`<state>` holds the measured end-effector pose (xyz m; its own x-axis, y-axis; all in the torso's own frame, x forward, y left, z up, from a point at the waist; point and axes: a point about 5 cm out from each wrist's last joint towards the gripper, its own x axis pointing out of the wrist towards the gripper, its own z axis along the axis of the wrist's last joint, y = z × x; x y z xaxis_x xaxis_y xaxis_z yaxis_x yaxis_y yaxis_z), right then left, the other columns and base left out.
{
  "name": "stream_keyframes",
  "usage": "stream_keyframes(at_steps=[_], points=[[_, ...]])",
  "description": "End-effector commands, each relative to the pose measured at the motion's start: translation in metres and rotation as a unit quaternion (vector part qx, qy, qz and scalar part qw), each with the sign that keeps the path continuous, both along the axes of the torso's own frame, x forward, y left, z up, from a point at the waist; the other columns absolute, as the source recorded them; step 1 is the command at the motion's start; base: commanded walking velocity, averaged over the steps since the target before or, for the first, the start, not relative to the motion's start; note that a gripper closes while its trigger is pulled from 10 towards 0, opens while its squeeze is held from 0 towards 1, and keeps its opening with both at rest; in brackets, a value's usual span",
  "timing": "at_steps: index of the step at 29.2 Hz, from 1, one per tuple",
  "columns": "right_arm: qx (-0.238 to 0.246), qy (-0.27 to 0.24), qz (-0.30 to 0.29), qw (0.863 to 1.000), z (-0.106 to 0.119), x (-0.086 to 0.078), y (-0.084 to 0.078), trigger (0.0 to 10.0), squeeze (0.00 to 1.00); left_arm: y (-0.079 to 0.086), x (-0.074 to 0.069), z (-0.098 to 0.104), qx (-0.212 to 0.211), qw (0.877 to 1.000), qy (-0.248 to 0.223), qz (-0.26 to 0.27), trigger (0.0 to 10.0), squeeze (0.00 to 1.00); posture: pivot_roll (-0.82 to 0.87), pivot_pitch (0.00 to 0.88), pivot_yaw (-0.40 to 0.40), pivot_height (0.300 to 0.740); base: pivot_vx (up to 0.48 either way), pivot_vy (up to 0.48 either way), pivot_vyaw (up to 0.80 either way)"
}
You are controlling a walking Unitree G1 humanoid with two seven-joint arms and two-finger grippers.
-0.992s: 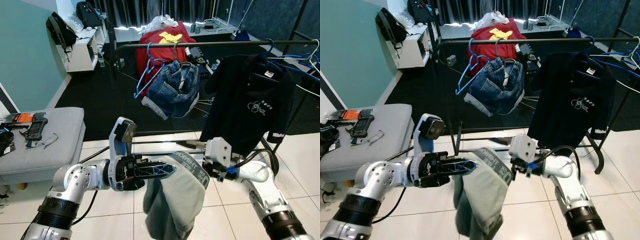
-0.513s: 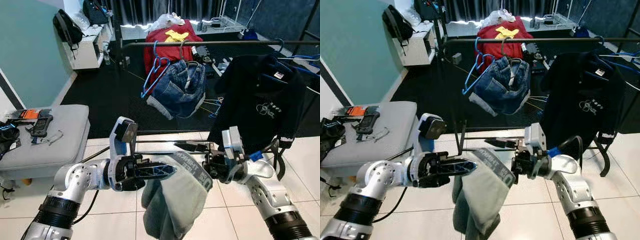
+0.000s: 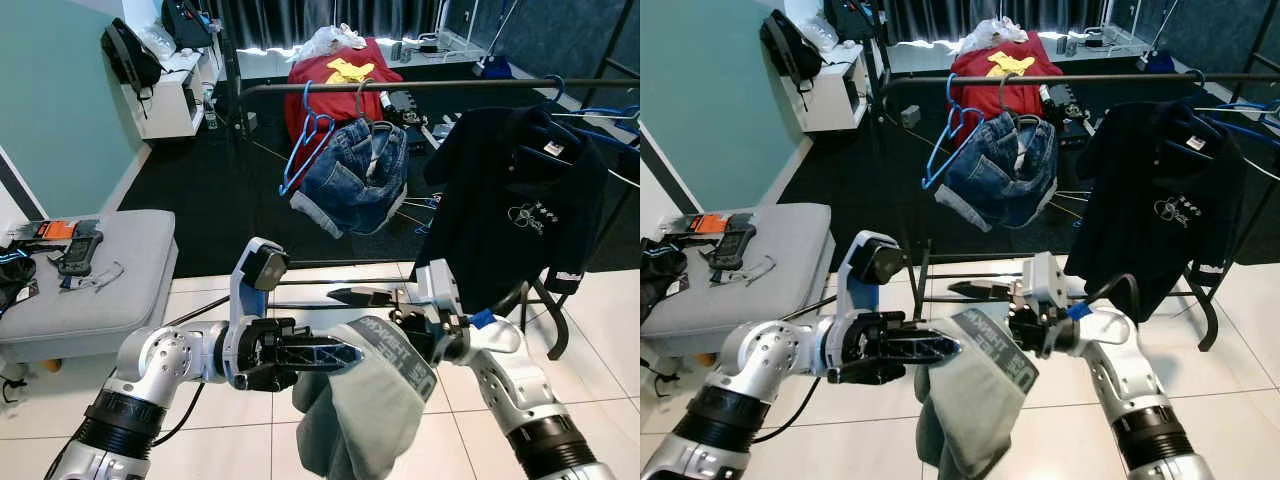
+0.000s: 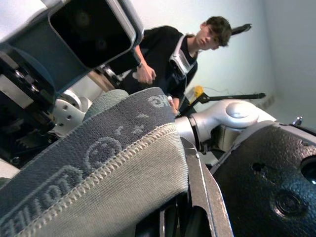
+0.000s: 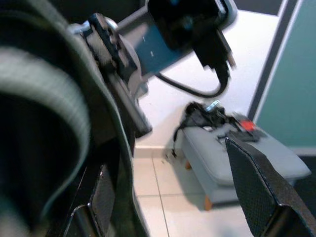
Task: Hang hanger
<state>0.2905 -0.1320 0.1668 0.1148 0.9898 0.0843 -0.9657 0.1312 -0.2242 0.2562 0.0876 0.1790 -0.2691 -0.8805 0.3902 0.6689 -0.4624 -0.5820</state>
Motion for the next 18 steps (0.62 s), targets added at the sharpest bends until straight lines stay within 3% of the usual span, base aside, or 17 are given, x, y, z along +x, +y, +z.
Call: stream_keyframes(at_steps=[1, 5, 6, 7, 9, 10, 11, 12, 13, 14, 15, 16, 17, 18], points=[[-0.004, -0.008, 0.016, 1.0, 0.001, -0.001, 0.006, 10.0, 0.0, -0.003, -0.002, 0.002, -0.001, 1.0, -0.006, -0.015, 0.0, 0.0, -0.08, 0.06, 0.045, 0.74, 0.0, 0.0, 0.0], [0.006, -0.008, 0.045, 0.999, 0.006, -0.004, 0.012, 10.0, 0.0, -0.006, -0.003, 0.0, 0.002, 1.0, -0.006, -0.017, 0.0, 0.0, -0.08, 0.06, 0.044, 0.74, 0.0, 0.0, 0.0], [0.008, -0.002, 0.057, 0.998, 0.007, -0.006, 0.013, 9.1, 0.0, -0.007, -0.001, 0.0, 0.002, 1.0, -0.007, -0.011, 0.0, 0.0, -0.08, 0.06, 0.043, 0.74, 0.0, 0.0, 0.0], [0.008, -0.002, 0.057, 0.998, 0.007, -0.006, 0.013, 9.1, 0.0, -0.007, -0.001, 0.0, 0.002, 1.0, -0.007, -0.011, 0.0, 0.0, -0.08, 0.06, 0.043, 0.74, 0.0, 0.0, 0.0], [0.005, 0.012, 0.073, 0.997, 0.006, -0.011, 0.009, 5.9, 0.0, -0.005, 0.004, 0.001, 0.0, 1.0, -0.008, 0.008, 0.0, 0.0, -0.08, 0.059, 0.042, 0.74, 0.0, 0.0, 0.0], [0.005, 0.012, 0.073, 0.997, 0.006, -0.011, 0.009, 5.9, 0.0, -0.005, 0.004, 0.001, 0.0, 1.0, -0.008, 0.008, 0.0, 0.0, -0.08, 0.059, 0.042, 0.74, 0.0, 0.0, 0.0], [-0.002, 0.017, 0.073, 0.997, 0.003, -0.012, 0.006, 3.9, 0.0, -0.004, 0.006, 0.001, -0.002, 1.0, -0.009, 0.018, 0.0, 0.0, -0.08, 0.058, 0.043, 0.74, 0.0, 0.0, 0.0], [-0.01, 0.021, 0.058, 0.998, 0.0, -0.011, 0.003, 3.8, 0.0, -0.003, 0.008, 0.003, -0.006, 1.0, -0.01, 0.024, 0.0, 0.0, -0.08, 0.056, 0.043, 0.74, 0.0, 0.0, 0.0], [-0.01, 0.021, 0.058, 0.998, 0.0, -0.011, 0.003, 3.8, 0.0, -0.003, 0.008, 0.003, -0.006, 1.0, -0.01, 0.024, 0.0, 0.0, -0.08, 0.056, 0.043, 0.74, 0.0, 0.0, 0.0], [-0.016, 0.023, 0.046, 0.999, -0.003, -0.01, 0.002, 5.6, 0.0, -0.002, 0.009, 0.004, -0.009, 1.0, -0.01, 0.027, 0.0, 0.0, -0.08, 0.056, 0.043, 0.74, 0.0, 0.0, 0.0], [-0.016, 0.023, 0.046, 0.999, -0.003, -0.01, 0.002, 5.6, 0.0, -0.002, 0.009, 0.004, -0.009, 1.0, -0.01, 0.027, 0.0, 0.0, -0.08, 0.056, 0.043, 0.74, 0.0, 0.0, 0.0], [-0.08, 0.016, -0.038, 0.996, -0.02, 0.0, -0.006, 10.0, 0.0, -0.001, 0.01, 0.008, -0.02, 0.999, -0.012, 0.032, 0.0, 0.0, -0.08, 0.051, 0.041, 0.74, 0.0, 0.0, 0.0], [-0.08, 0.016, -0.038, 0.996, -0.02, 0.0, -0.006, 10.0, 0.0, -0.001, 0.01, 0.008, -0.02, 0.999, -0.012, 0.032, 0.0, 0.0, -0.08, 0.051, 0.041, 0.74, 0.0, 0.0, 0.0], [-0.086, 0.01, -0.093, 0.992, -0.028, 0.006, -0.013, 10.0, 0.0, 0.0, 0.01, 0.009, -0.027, 0.999, -0.012, 0.033, 0.0, 0.0, -0.08, 0.049, 0.041, 0.74, 0.0, 0.0, 0.0]])
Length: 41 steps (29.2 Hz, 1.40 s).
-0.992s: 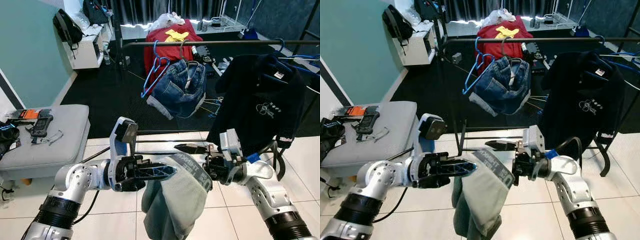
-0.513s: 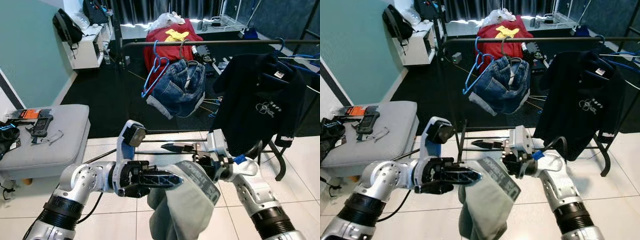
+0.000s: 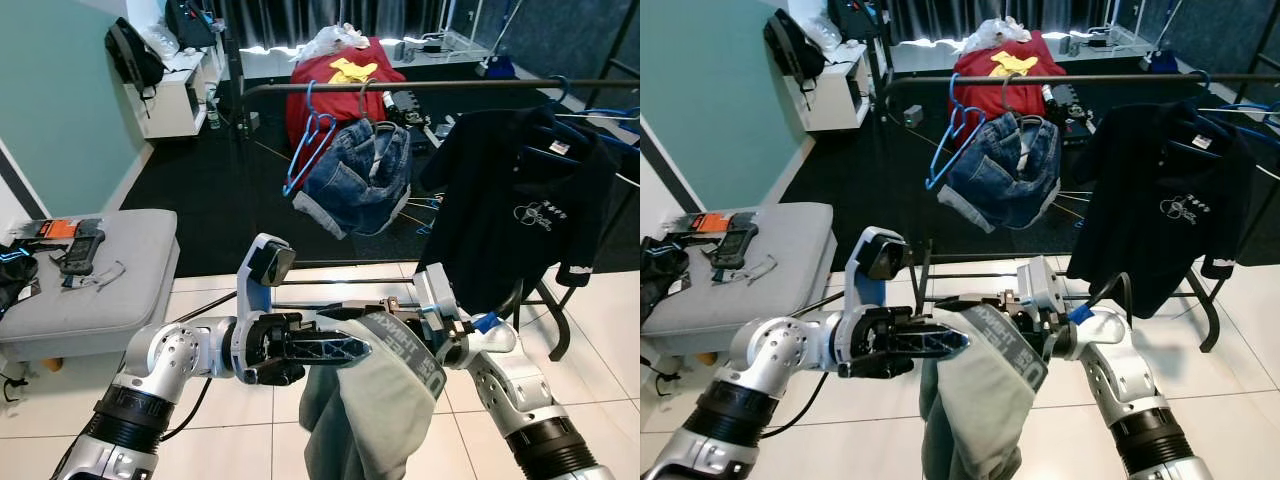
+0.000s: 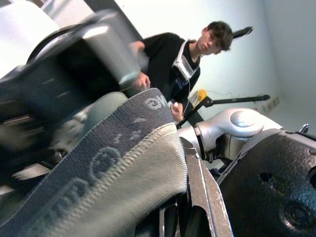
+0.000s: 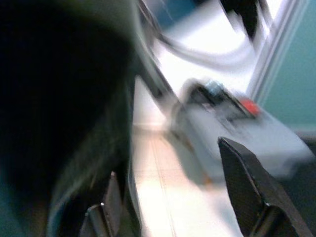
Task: Hang hanger
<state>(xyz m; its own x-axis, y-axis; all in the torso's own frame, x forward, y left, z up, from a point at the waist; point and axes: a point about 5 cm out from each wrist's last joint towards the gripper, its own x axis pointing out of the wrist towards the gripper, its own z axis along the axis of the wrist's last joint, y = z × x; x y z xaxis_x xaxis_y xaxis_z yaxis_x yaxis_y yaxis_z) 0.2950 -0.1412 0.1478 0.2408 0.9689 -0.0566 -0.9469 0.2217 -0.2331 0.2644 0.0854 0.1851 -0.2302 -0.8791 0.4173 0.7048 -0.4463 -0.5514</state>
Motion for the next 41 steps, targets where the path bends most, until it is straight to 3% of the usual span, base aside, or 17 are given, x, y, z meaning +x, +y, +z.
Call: stream_keyframes(at_steps=[1, 3, 5, 12, 18, 19, 20, 22, 27, 30, 32, 33, 37, 38, 39, 40, 41], points=[[-0.017, -0.005, -0.065, 0.998, -0.014, 0.005, -0.009, 10.0, 0.0, 0.003, 0.001, 0.005, -0.014, 1.0, -0.002, 0.007, 0.0, 0.0, -0.08, 0.05, 0.042, 0.74, 0.0, 0.0, 0.0], [0.003, 0.003, -0.089, 0.996, -0.017, 0.005, -0.015, 10.0, 0.0, 0.003, 0.001, 0.005, -0.015, 1.0, -0.002, 0.006, 0.0, 0.0, -0.08, 0.049, 0.042, 0.74, 0.0, 0.0, 0.0], [0.052, 0.027, -0.089, 0.994, -0.017, -0.008, -0.023, 10.0, 0.0, 0.005, 0.0, 0.004, -0.011, 1.0, -0.004, 0.006, 0.0, 0.0, -0.08, 0.048, 0.045, 0.74, 0.0, 0.0, 0.0], [0.127, 0.065, -0.03, 0.989, 0.003, -0.039, -0.018, 10.0, 0.0, 0.008, 0.003, 0.003, -0.007, 1.0, -0.004, 0.014, 0.0, 0.0, -0.08, 0.042, 0.049, 0.74, 0.0, 0.0, 0.0], [0.161, 0.081, -0.02, 0.983, 0.011, -0.048, -0.017, 10.0, 0.0, 0.009, 0.005, 0.003, -0.005, 1.0, -0.004, 0.02, 0.0, 0.0, -0.08, 0.041, 0.05, 0.74, 0.0, 0.0, 0.0], [0.163, 0.071, -0.038, 0.983, 0.012, -0.052, -0.022, 10.0, 0.87, 0.01, 0.007, 0.002, -0.004, 1.0, -0.004, 0.024, 0.0, 0.0, -0.09, 0.041, 0.058, 0.74, 0.0, 0.0, 0.0], [0.162, 0.063, -0.052, 0.983, 0.012, -0.055, -0.025, 10.0, 0.96, 0.011, 0.008, 0.002, -0.004, 1.0, -0.004, 0.026, 0.0, 0.0, -0.09, 0.041, 0.058, 0.74, 0.0, 0.0, 0.0], [0.139, 0.05, -0.067, 0.987, 0.007, -0.057, -0.031, 10.0, 1.0, 0.013, 0.01, 0.002, -0.003, 1.0, -0.005, 0.03, 0.0, 0.0, -0.1, 0.043, 0.064, 0.74, 0.0, 0.0, 0.0], [0.086, 0.024, -0.097, 0.991, -0.006, -0.057, -0.041, 10.0, 1.0, 0.014, 0.013, 0.001, 0.002, 0.999, -0.006, 0.039, 0.0, 0.0, -0.1, 0.043, 0.061, 0.74, 0.0, 0.0, 0.0], [0.08, 0.031, -0.102, 0.991, -0.011, -0.06, -0.045, 10.0, 1.0, 0.015, 0.013, 0.001, 0.003, 0.999, -0.006, 0.042, 0.0, 0.0, -0.09, 0.045, 0.059, 0.74, 0.0, 0.0, 0.0], [0.085, 0.047, -0.098, 0.99, -0.012, -0.064, -0.047, 10.0, 1.0, 0.015, 0.013, 0.001, 0.002, 0.999, -0.006, 0.043, 0.0, 0.0, -0.09, 0.046, 0.059, 0.74, 0.0, 0.0, 0.0], [0.105, 0.088, -0.08, 0.987, -0.008, -0.073, -0.048, 10.0, 1.0, 0.016, 0.013, 0.002, 0.002, 0.999, -0.005, 0.045, 0.0, 0.0, -0.09, 0.049, 0.057, 0.74, 0.0, 0.0, 0.0], [0.105, 0.088, -0.08, 0.987, -0.008, -0.073, -0.048, 10.0, 1.0, 0.016, 0.013, 0.002, 0.002, 0.999, -0.005, 0.045, 0.0, 0.0, -0.09, 0.049, 0.057, 0.74, 0.0, 0.0, 0.0], [0.118, 0.13, -0.056, 0.983, -0.005, -0.082, -0.048, 10.0, 1.0, 0.017, 0.013, 0.002, 0.003, 0.999, -0.005, 0.047, 0.0, 0.0, -0.09, 0.05, 0.058, 0.74, 0.0, 0.0, 0.0], [0.118, 0.13, -0.056, 0.983, -0.005, -0.082, -0.048, 10.0, 1.0, 0.017, 0.013, 0.002, 0.003, 0.999, -0.005, 0.047, 0.0, 0.0, -0.09, 0.05, 0.058, 0.74, 0.0, 0.0, 0.0], [0.127, 0.137, -0.051, 0.981, -0.001, -0.084, -0.045, 10.0, 0.77, 0.017, 0.014, 0.002, 0.002, 0.999, -0.006, 0.047, 0.0, 0.0, -0.09, 0.05, 0.062, 0.74, 0.0, 0.0, 0.0], [0.127, 0.137, -0.051, 0.981, -0.001, -0.084, -0.045, 10.0, 0.77, 0.017, 0.014, 0.002, 0.002, 0.999, -0.006, 0.047, 0.0, 0.0, -0.09, 0.05, 0.062, 0.74, 0.0, 0.0, 0.0]])
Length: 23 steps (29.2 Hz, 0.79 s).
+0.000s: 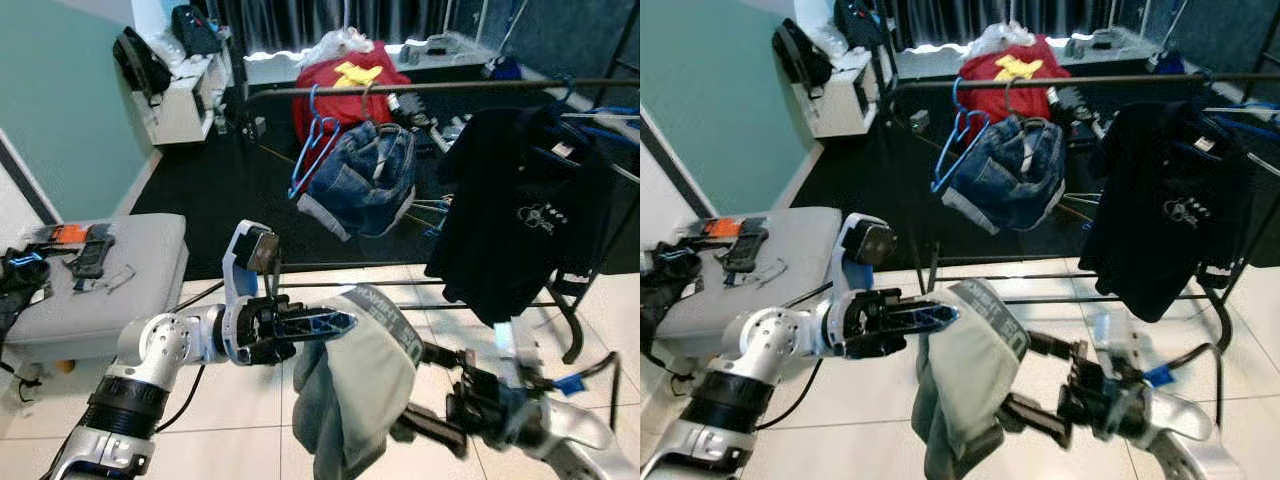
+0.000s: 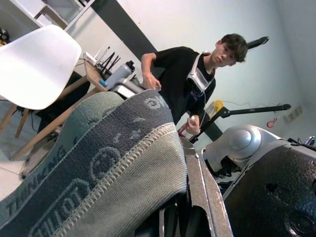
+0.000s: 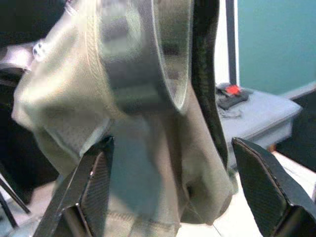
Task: Hang hanger
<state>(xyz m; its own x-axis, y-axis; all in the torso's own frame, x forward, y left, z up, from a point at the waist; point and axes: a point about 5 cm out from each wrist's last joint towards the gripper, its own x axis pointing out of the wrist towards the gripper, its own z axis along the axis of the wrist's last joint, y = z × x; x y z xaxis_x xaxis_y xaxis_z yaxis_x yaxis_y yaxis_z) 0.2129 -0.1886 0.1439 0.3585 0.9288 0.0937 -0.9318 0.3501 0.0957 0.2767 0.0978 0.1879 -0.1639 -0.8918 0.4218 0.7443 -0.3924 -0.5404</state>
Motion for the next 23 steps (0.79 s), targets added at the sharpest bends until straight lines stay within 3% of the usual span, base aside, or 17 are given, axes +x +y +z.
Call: stream_keyframes(at_steps=[1, 2, 3, 4, 14, 17, 19, 23], points=[[0.019, 0.002, 0.012, 1.0, 0.007, -0.001, 0.006, 10.0, 0.54, 0.003, 0.002, 0.0, 0.004, 1.0, -0.001, 0.005, 0.0, 0.0, -0.09, 0.048, 0.061, 0.74, 0.0, 0.0, 0.0], [0.019, 0.002, 0.012, 1.0, 0.007, -0.001, 0.006, 10.0, 0.54, 0.003, 0.002, 0.0, 0.004, 1.0, -0.001, 0.005, 0.0, 0.0, -0.09, 0.048, 0.061, 0.74, 0.0, 0.0, 0.0], [0.023, -0.006, 0.015, 1.0, 0.009, 0.001, 0.01, 10.0, 0.21, 0.002, 0.002, 0.0, 0.003, 1.0, -0.003, 0.002, 0.0, 0.0, -0.09, 0.049, 0.061, 0.74, 0.0, 0.0, 0.0], [0.023, -0.015, 0.017, 0.999, 0.01, 0.003, 0.014, 10.0, 0.0, 0.001, 0.001, 0.001, 0.0, 1.0, -0.004, -0.001, 0.0, 0.0, -0.09, 0.05, 0.061, 0.74, 0.0, 0.0, 0.0], [-0.012, -0.067, 0.015, 0.998, 0.004, 0.021, 0.025, 10.0, 0.0, -0.005, -0.007, 0.006, -0.011, 0.999, -0.004, -0.037, 0.0, 0.0, -0.09, 0.052, 0.062, 0.74, 0.0, 0.0, 0.0], [-0.019, -0.075, 0.013, 0.997, 0.003, 0.029, 0.028, 10.0, 0.0, -0.01, -0.013, 0.006, -0.011, 0.998, -0.003, -0.06, 0.0, 0.0, -0.09, 0.051, 0.057, 0.74, 0.0, 0.0, 0.0], [-0.032, -0.087, 0.025, 0.995, 0.002, 0.039, 0.035, 10.0, 0.0, -0.019, -0.024, 0.004, -0.013, 0.995, 0.002, -0.099, 0.0, 0.0, -0.08, 0.052, 0.053, 0.74, 0.0, 0.0, 0.0], [-0.036, -0.087, 0.035, 0.995, 0.003, 0.042, 0.037, 10.0, 0.0, -0.022, -0.028, 0.004, -0.015, 0.994, 0.003, -0.111, 0.0, 0.0, -0.08, 0.053, 0.05, 0.74, 0.0, 0.0, 0.0]])
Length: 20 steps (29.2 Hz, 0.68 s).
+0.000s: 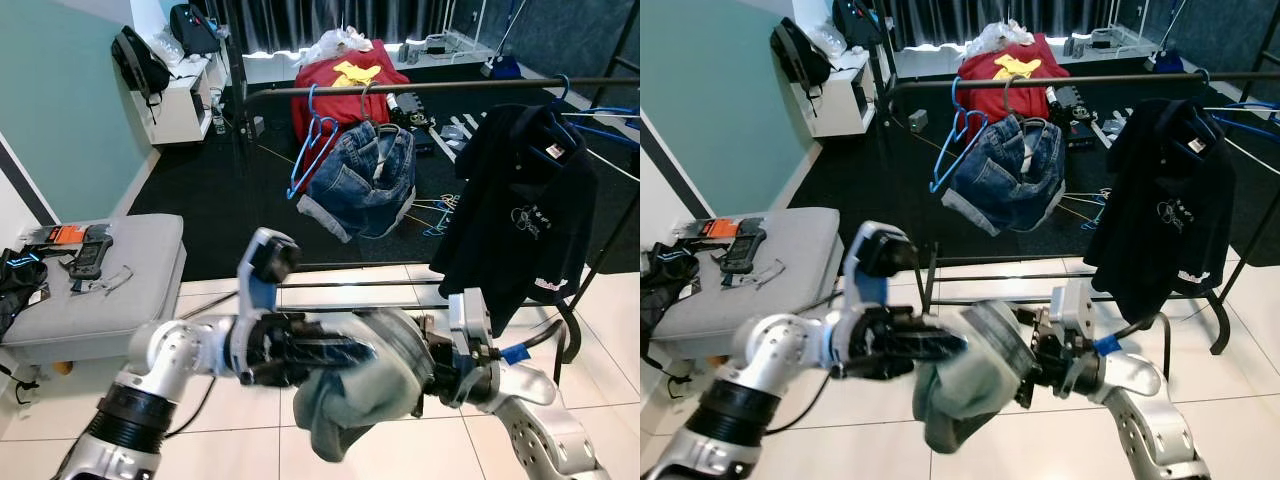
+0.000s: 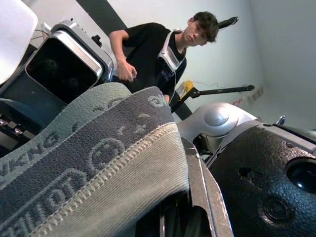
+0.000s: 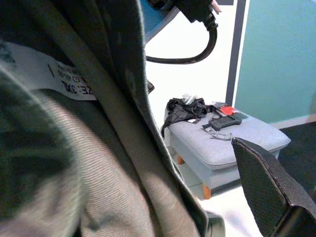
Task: Hang hanger
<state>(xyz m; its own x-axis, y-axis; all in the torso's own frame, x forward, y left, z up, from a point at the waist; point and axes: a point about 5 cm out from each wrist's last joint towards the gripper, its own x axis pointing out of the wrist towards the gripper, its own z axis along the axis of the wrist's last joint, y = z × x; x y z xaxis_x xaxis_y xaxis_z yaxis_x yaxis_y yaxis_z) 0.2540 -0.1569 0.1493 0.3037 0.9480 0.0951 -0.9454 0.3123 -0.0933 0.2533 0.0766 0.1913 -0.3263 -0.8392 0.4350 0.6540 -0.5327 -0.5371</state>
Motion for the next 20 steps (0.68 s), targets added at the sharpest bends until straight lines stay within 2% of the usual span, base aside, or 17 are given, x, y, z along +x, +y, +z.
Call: stream_keyframes(at_steps=[1, 6, 7, 8, 16, 20], points=[[-0.007, 0.002, 0.015, 1.0, -0.003, 0.0, 0.006, 10.0, 0.0, -0.001, -0.005, 0.001, -0.008, 1.0, 0.001, -0.017, 0.0, 0.0, -0.08, 0.053, 0.05, 0.74, 0.0, 0.0, 0.0], [0.002, 0.009, 0.05, 0.999, 0.001, -0.002, 0.015, 10.0, 0.0, -0.006, -0.005, 0.0, -0.01, 1.0, 0.001, -0.012, 0.0, 0.0, -0.08, 0.056, 0.047, 0.74, 0.0, 0.0, 0.0], [0.011, 0.017, 0.07, 0.997, 0.002, -0.005, 0.019, 4.7, 0.0, -0.007, -0.002, -0.001, -0.009, 1.0, 0.001, -0.002, 0.0, 0.0, -0.08, 0.059, 0.049, 0.74, 0.0, 0.0, 0.0], [0.016, 0.022, 0.086, 0.996, 0.002, -0.008, 0.022, 0.2, 0.0, -0.008, 0.001, -0.002, -0.005, 1.0, 0.001, 0.01, 0.0, 0.0, -0.08, 0.06, 0.05, 0.74, 0.0, 0.0, 0.0], [0.024, 0.028, 0.099, 0.994, 0.0, -0.011, 0.024, 0.0, 0.0, -0.007, 0.005, -0.002, -0.002, 1.0, -0.001, 0.026, 0.0, 0.0, -0.09, 0.061, 0.054, 0.74, 0.0, 0.0, 0.0], [0.016, 0.032, 0.079, 0.996, -0.003, -0.006, 0.026, 0.0, 0.0, -0.006, 0.007, -0.002, -0.002, 0.999, -0.002, 0.036, 0.0, 0.0, -0.09, 0.062, 0.054, 0.74, 0.0, 0.0, 0.0]])
